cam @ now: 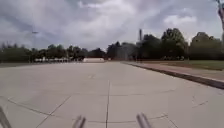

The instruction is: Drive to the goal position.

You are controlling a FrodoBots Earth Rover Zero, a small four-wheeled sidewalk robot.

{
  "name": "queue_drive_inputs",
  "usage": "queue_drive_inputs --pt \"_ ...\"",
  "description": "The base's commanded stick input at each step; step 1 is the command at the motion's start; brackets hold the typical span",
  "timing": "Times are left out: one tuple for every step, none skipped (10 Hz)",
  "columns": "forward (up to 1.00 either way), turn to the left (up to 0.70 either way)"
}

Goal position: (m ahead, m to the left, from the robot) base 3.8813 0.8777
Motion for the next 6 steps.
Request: queue_drive_inputs --pt "1.00 0.00" --pt "1.00 0.00" --pt "1.00 0.00" --pt "1.00 0.00" --pt "1.00 0.00" --pt "1.00 0.00"
